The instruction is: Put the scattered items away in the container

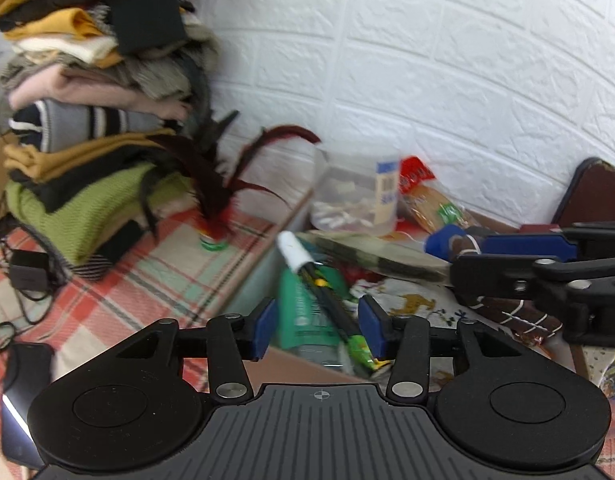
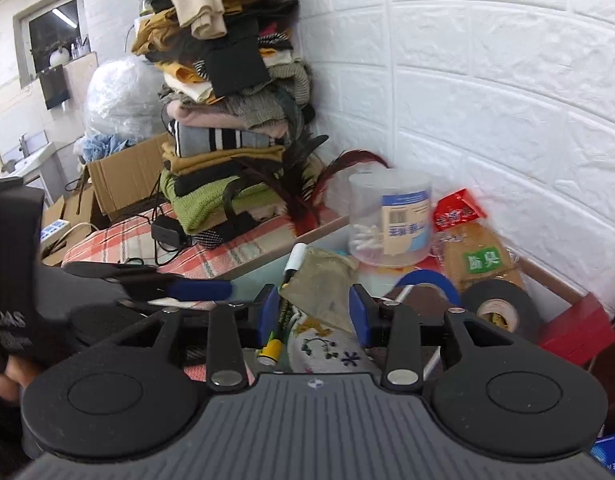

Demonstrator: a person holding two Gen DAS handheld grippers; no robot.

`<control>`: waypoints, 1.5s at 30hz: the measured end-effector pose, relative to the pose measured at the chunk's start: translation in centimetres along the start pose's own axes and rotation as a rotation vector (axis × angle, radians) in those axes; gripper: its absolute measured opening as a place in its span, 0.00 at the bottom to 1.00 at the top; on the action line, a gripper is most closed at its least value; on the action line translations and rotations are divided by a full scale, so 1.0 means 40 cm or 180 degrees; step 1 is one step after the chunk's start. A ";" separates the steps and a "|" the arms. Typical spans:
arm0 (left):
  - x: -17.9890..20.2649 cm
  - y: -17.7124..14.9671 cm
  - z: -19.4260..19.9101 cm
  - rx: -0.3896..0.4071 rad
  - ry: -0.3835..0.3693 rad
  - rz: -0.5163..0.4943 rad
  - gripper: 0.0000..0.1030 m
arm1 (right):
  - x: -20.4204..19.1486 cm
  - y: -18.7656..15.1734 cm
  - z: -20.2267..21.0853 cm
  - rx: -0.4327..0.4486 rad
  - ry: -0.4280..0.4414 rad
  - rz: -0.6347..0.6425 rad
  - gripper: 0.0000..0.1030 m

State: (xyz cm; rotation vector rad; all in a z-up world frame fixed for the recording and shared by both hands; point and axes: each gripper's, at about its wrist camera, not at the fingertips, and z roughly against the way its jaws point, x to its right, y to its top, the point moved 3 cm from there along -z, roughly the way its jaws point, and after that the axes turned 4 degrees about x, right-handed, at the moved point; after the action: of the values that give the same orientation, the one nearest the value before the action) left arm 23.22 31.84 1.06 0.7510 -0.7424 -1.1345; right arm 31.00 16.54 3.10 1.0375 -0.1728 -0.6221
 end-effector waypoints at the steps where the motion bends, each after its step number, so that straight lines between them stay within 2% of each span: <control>1: -0.004 0.001 0.008 0.0016 0.0017 0.0020 0.69 | 0.004 -0.002 0.006 0.0000 -0.0006 -0.0026 0.43; 3: -0.004 0.001 0.024 0.0043 0.0045 0.0029 0.77 | 0.010 -0.009 0.018 -0.0015 -0.0023 -0.0070 0.46; 6: 0.013 -0.008 0.050 0.0067 0.0065 -0.0035 0.87 | 0.013 -0.030 0.046 -0.0056 -0.0027 -0.0150 0.65; 8: 0.030 -0.019 0.076 0.0102 0.0085 -0.0077 1.00 | 0.008 -0.049 0.074 -0.0095 -0.0029 -0.0143 0.85; 9: 0.039 -0.026 0.092 0.0142 0.0114 -0.0100 1.00 | 0.003 -0.060 0.091 -0.0109 -0.0048 -0.0101 0.89; 10: 0.047 -0.032 0.109 0.0200 0.0142 -0.0130 1.00 | -0.002 -0.070 0.109 -0.0123 -0.0067 -0.0060 0.97; 11: 0.057 -0.038 0.125 0.0255 0.0155 -0.0174 1.00 | -0.006 -0.080 0.125 -0.0160 -0.0090 -0.0009 1.00; 15: 0.101 -0.050 0.171 0.0261 0.0180 -0.0259 1.00 | -0.017 -0.114 0.189 -0.0336 -0.0266 0.0175 1.00; 20: 0.158 -0.060 0.210 0.0280 0.0084 -0.0283 1.00 | 0.000 -0.135 0.265 -0.0316 -0.0574 0.0140 1.00; 28: 0.255 -0.097 0.260 0.0333 0.0057 -0.0682 1.00 | 0.001 -0.180 0.335 -0.0403 -0.0760 0.0165 1.00; 35: 0.295 -0.121 0.267 0.0267 -0.0007 -0.0720 1.00 | -0.017 -0.209 0.353 -0.0448 -0.0835 0.0231 1.00; 45: 0.303 -0.128 0.251 0.0208 -0.0031 -0.0734 1.00 | -0.001 -0.218 0.356 -0.0494 -0.0892 0.0163 1.00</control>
State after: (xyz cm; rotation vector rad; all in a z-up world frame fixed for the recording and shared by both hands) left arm 15.38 17.54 3.89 0.9040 -0.7168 -1.3271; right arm 21.53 2.78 3.03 0.7913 -0.3890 -0.7214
